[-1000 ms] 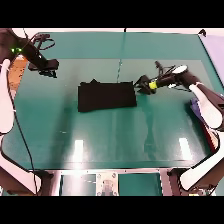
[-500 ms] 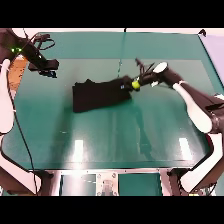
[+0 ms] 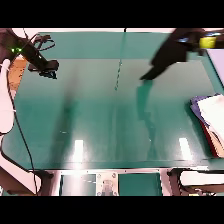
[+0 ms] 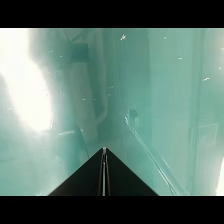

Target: Fold the shirts.

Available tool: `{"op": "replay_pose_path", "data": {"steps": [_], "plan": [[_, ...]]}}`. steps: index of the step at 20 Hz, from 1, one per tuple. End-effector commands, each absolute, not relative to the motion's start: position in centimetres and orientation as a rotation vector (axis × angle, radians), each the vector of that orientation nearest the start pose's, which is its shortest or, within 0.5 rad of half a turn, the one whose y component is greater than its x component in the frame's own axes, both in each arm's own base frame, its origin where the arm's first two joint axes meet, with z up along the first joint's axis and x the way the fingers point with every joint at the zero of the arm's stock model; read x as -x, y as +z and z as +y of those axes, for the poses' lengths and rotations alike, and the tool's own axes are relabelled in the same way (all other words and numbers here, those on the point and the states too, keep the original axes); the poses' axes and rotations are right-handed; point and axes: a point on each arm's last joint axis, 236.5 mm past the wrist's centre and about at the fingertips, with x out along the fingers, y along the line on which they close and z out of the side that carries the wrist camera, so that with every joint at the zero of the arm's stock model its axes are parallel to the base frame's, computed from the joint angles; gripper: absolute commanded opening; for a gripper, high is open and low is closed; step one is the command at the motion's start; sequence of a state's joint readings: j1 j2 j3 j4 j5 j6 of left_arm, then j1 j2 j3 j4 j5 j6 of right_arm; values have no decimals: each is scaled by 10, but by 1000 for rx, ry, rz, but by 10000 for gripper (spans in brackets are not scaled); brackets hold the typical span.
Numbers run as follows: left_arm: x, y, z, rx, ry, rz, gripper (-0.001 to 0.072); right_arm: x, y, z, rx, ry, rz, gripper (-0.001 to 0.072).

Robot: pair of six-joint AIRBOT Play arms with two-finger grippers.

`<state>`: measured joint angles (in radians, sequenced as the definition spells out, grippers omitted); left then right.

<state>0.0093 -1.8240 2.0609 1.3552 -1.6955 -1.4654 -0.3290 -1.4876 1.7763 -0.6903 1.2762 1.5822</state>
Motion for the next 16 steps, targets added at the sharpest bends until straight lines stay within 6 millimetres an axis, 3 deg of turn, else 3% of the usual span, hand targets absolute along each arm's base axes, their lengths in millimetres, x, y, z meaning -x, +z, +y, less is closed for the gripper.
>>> {"op": "replay_pose_path", "data": {"steps": [1, 3, 5, 8, 11, 13, 16], "plan": [[-469, 55, -46, 56, -264, 1440, 26, -452, 249, -111, -867, 25, 690, 13], [-469, 55, -46, 56, -264, 1440, 26, -417, 248, -181, -925, -194, 644, 13], [-469, 56, -46, 56, -263, 1439, 26, -365, 237, -239, -994, -405, 650, 13], [-468, 50, -46, 60, -264, 1448, 26, -278, 206, -290, -1055, -703, 735, 13], [-462, 38, -47, 68, -266, 1483, 26, -199, 171, -306, -1128, -942, 800, 12], [-462, 38, -47, 70, -268, 1484, 26, -159, 139, -304, -1200, -1041, 847, 13], [-461, 38, -48, 70, -269, 1485, 26, -115, 81, -288, -1295, -1110, 978, 13]]}}
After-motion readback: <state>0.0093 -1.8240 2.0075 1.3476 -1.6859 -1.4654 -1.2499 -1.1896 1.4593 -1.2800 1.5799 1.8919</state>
